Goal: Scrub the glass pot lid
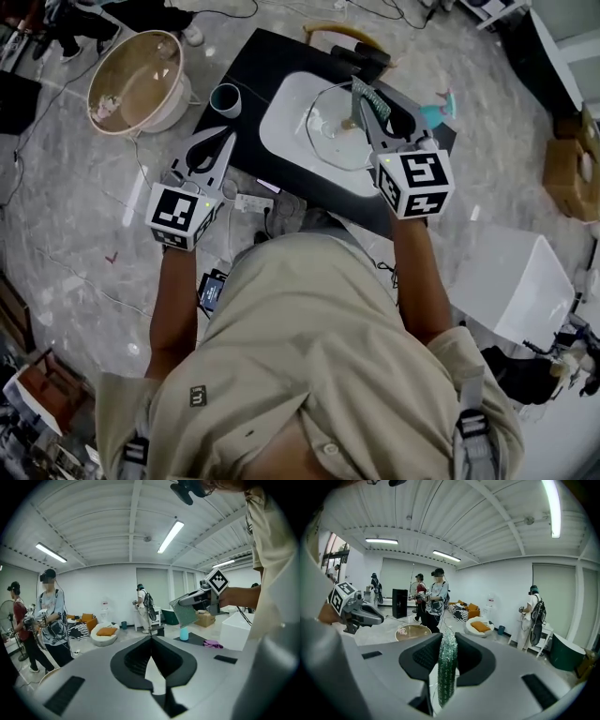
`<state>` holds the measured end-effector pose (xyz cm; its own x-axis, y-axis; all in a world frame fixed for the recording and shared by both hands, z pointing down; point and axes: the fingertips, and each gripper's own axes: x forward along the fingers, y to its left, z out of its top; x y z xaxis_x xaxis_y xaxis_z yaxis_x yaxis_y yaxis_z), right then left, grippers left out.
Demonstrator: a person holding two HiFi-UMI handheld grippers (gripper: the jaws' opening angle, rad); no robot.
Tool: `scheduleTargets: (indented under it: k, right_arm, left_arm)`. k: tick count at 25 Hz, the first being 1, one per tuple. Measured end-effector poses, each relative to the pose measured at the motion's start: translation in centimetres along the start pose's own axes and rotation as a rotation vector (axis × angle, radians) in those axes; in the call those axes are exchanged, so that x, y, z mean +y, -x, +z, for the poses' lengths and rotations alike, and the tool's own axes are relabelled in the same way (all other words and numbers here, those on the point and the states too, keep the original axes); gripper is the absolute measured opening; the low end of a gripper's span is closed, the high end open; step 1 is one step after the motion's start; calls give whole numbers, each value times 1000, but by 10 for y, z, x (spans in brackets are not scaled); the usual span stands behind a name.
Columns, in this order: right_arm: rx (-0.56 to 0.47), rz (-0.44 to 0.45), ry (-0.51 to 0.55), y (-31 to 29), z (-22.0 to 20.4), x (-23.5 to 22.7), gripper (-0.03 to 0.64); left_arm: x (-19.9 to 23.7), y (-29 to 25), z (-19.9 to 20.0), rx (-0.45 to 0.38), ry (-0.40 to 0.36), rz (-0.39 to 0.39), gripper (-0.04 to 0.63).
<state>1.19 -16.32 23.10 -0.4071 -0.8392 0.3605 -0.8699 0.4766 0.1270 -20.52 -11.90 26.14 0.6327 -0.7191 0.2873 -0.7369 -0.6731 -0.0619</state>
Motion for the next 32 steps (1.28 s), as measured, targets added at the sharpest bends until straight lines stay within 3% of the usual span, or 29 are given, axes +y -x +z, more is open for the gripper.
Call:
scheduleTargets:
  k: [15, 25, 32]
  right_arm:
    - [100, 86, -8, -124, -54, -75, 84]
    - [178, 105, -12, -203, -114, -86, 84]
    - [248, 75, 26, -221, -165, -95, 84]
  left_arm:
    - [16, -92, -34, 115, 83, 66, 15]
    - [21, -124, -83, 225, 127, 80, 15]
    - [13, -144, -110, 261, 172, 65, 15]
